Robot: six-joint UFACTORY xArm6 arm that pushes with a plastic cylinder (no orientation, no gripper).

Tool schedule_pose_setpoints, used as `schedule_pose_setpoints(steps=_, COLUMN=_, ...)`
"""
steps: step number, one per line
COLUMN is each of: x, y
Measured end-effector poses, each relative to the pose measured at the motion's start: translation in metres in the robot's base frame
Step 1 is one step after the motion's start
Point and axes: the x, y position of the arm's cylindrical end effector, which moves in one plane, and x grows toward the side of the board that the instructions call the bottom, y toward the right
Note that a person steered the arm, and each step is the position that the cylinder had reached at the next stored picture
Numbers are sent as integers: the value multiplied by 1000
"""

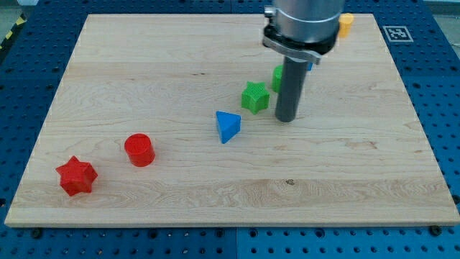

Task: Place the triangle diagonal below the green star

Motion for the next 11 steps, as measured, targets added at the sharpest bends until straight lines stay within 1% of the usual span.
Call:
schedule_pose_setpoints(steps=1, x=4, y=11)
schedule_pose_setpoints(steps=2, x=23, y=3)
schedule_pose_setpoints(steps=3, x=42, y=-25)
schedule_pose_setpoints(steps=4, x=47, y=-42)
schedule_pose_setpoints(steps=5, x=48, y=-47)
schedule_pose_setpoints(steps=8, x=48, y=-89)
schedule_pose_setpoints(steps=11, x=42, y=-97)
